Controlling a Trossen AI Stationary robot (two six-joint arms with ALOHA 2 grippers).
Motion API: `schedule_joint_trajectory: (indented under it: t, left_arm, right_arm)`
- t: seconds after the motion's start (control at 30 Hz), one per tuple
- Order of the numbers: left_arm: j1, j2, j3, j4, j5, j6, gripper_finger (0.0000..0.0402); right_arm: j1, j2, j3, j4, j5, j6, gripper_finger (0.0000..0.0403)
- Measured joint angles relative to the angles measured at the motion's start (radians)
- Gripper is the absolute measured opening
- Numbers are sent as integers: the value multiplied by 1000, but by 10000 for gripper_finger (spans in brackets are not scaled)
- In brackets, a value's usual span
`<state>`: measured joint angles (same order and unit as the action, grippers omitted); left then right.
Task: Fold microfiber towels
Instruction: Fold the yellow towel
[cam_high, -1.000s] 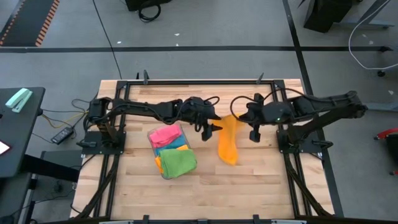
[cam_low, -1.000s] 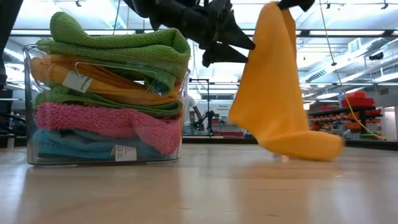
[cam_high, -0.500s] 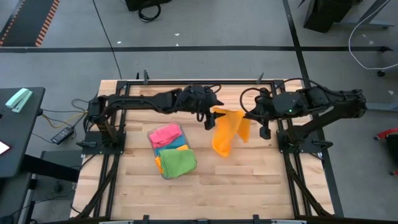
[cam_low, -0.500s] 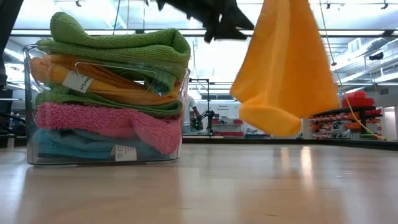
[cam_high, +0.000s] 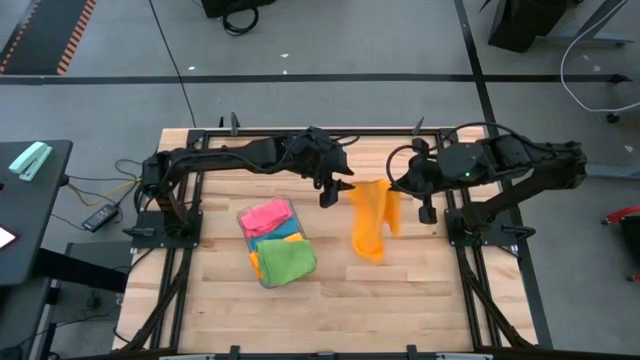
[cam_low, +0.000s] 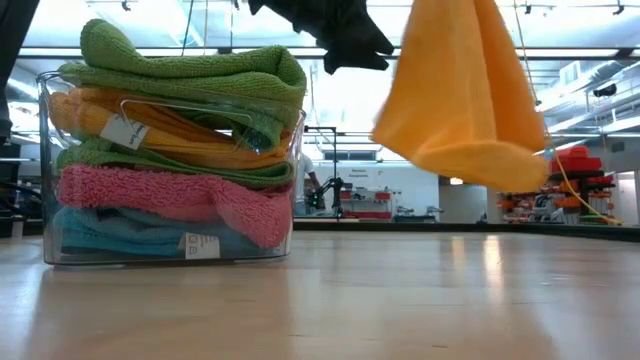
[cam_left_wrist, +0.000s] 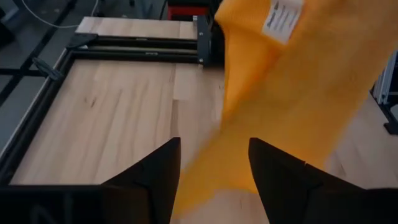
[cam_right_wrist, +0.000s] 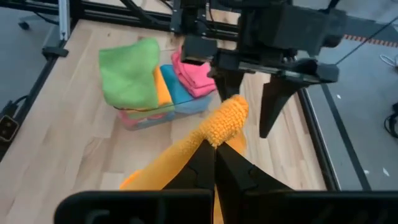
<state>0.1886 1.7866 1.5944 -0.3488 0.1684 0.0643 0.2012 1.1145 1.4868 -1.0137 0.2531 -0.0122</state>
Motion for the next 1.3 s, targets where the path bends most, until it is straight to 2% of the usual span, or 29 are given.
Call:
schedule_joint_trajectory:
  t: [0.37, 0.5, 1.0, 1.13, 1.2, 1.3]
  left_arm:
    - [-9, -1, 1, -39, 5, 27, 198]
    - [-8, -1, 1, -85, 18, 34, 185]
    - [-8, -1, 0, -227, 21, 36, 81]
    - [-8, -1, 3, -236, 21, 37, 40]
    - [-2, -1, 35, -301, 20, 37, 13]
    - [19, -2, 108, -386, 13, 37, 13]
  right_arm:
    - [0, -1, 60, 25, -20, -26, 7]
    - [0, -2, 98, 29, -20, -41, 7]
    - [0, -2, 121, 29, -20, -41, 7]
    - [0, -2, 121, 24, -19, -38, 7]
    - [0, -1, 121, -5, -19, -18, 7]
    - [-1, 9, 121, -132, 25, 39, 7]
